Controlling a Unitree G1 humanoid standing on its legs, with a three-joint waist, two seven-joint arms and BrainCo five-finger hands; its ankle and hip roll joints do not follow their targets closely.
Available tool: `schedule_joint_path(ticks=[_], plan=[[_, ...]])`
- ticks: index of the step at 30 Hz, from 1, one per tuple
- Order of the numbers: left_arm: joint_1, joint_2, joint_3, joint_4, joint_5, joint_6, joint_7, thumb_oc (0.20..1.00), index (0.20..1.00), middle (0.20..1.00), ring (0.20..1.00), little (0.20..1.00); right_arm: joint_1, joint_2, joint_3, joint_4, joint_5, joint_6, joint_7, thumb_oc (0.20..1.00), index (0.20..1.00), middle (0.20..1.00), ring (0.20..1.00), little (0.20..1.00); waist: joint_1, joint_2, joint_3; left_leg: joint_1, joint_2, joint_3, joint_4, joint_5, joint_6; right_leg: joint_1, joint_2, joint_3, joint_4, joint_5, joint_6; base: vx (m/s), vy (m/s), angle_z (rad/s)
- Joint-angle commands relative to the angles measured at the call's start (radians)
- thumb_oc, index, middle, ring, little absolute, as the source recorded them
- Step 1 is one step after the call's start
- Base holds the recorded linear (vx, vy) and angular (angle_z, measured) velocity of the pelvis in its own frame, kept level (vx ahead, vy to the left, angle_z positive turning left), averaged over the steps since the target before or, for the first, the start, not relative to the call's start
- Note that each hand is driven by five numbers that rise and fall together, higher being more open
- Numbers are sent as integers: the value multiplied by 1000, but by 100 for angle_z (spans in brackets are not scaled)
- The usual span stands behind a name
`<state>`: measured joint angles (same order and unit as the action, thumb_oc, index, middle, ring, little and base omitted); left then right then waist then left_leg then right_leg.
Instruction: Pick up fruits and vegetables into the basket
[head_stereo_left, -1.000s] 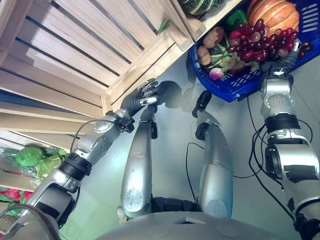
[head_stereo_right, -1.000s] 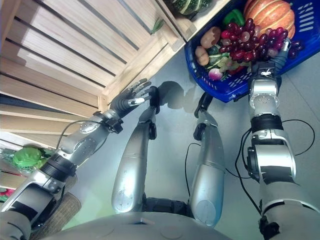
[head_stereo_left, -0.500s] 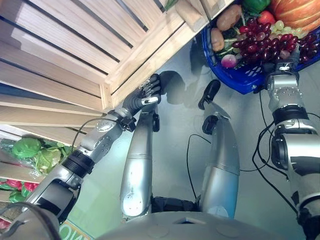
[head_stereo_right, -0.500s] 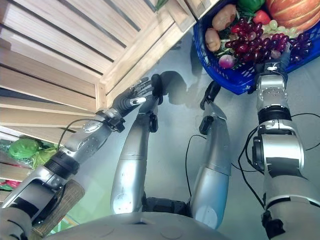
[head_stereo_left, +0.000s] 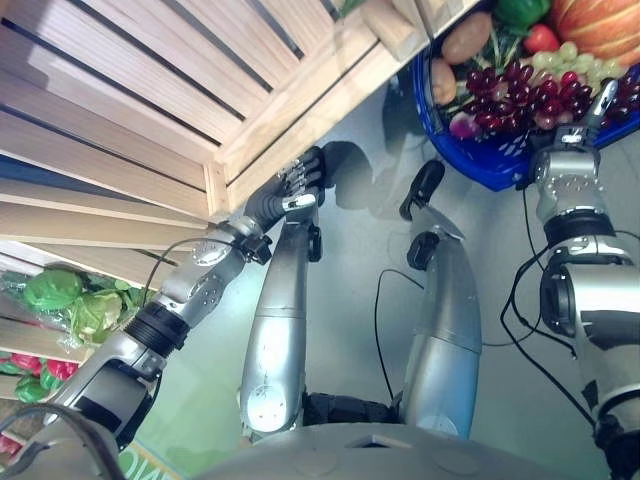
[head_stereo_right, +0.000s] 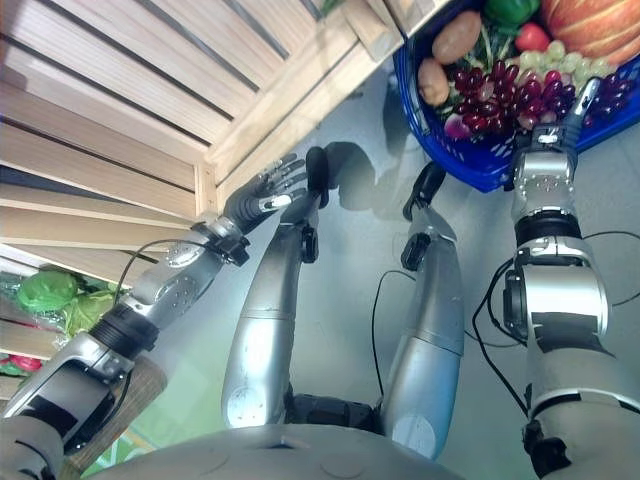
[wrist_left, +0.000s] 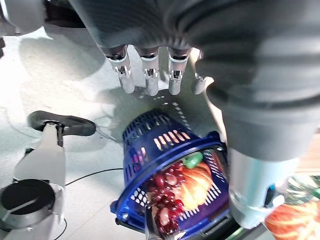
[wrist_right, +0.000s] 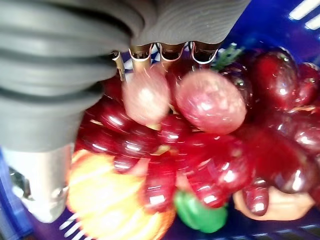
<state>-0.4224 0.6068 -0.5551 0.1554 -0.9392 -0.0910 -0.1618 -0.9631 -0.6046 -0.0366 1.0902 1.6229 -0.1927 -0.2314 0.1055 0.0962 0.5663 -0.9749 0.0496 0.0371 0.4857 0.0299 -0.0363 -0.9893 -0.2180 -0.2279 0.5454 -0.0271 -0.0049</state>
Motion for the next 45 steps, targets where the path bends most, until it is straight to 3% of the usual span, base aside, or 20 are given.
schedule_joint_path(ticks=[1,6,8,9,11,19,23,26,32,39,43,45], plan=[[96,-48,-17,-98,47,-30,-23,1000,1000,1000,1000,1000,81,-87,-20,-19,-70,-112,-14,1000,1000,1000,1000,1000,-32,94,-46,90,-40,58,-98,13,40,75,73,-12,32,-17,38,-32,54,-10],[139,-31,-2,-138,58,-12,-16,1000,1000,1000,1000,1000,155,-64,-53,-70,-192,-241,-63,1000,1000,1000,1000,1000,-38,67,-46,217,-41,66,-143,7,37,208,83,-29,-38,-2,40,-9,63,-7],[170,-26,15,-155,73,-10,-12,1000,1000,1000,1000,1000,204,-43,-71,-139,-246,-322,-99,1000,1000,1000,1000,1000,-45,54,-46,274,-43,69,-162,4,35,268,89,-31,-62,0,41,10,80,-6],[175,-24,17,-157,72,-9,-12,1000,1000,1000,1000,1000,216,-37,-73,-152,-252,-327,-104,1000,1000,1000,1000,1000,-46,52,-46,284,-43,69,-167,5,35,277,91,-31,-66,1,42,26,102,-6],[219,-17,48,-172,80,-9,-12,1000,1000,1000,1000,1000,326,14,-107,-260,-285,-406,-99,1000,1000,1000,1000,1000,-58,26,-46,386,-40,73,-207,4,34,378,99,-25,-109,3,49,40,108,-7],[332,-10,128,-180,131,-13,-8,1000,1000,1000,1000,1000,579,117,-126,-539,-410,-514,-41,1000,1000,1000,1000,1000,-75,-34,-54,605,-20,87,-308,14,29,604,116,-8,-219,10,70,47,68,-9],[410,-40,171,-144,170,-23,7,1000,1000,1000,1000,1000,711,181,-92,-638,-602,-531,-61,1000,1000,1000,1000,1000,-83,-70,-120,691,-11,84,-356,20,22,703,122,-3,-294,20,73,137,54,-8],[481,-93,211,-70,224,-23,9,1000,1000,1000,1000,1000,813,213,-46,-690,-767,-471,-54,1000,1000,1000,1000,1000,-85,-108,-205,786,-5,80,-409,23,19,806,122,6,-372,36,83,218,61,-13],[543,-158,246,64,315,-11,-1,1000,1000,1000,1000,1000,922,245,20,-699,-907,-337,49,1000,1000,1000,1000,1000,-89,-146,-328,899,7,93,-459,15,18,911,122,18,-437,55,97,192,75,-10],[561,-204,269,198,379,-4,-16,1000,1000,1000,1000,1000,986,275,100,-657,-973,-189,183,1000,1000,1000,1000,1000,-95,-157,-402,988,12,103,-487,-1,16,990,114,17,-473,60,105,110,98,-5],[540,-235,272,338,451,-5,-31,1000,1000,1000,1000,1000,1000,295,194,-589,-1005,-53,319,1000,1000,1000,1000,1000,-96,-155,-434,1039,13,109,-522,0,10,1033,106,9,-502,64,111,15,109,-3],[531,-243,267,376,474,-1,-25,1000,1000,1000,1000,1000,999,302,208,-556,-1016,-33,341,1000,1000,1000,1000,1000,-96,-155,-439,1048,12,110,-529,0,8,1043,104,7,-510,66,112,-5,58,0]])
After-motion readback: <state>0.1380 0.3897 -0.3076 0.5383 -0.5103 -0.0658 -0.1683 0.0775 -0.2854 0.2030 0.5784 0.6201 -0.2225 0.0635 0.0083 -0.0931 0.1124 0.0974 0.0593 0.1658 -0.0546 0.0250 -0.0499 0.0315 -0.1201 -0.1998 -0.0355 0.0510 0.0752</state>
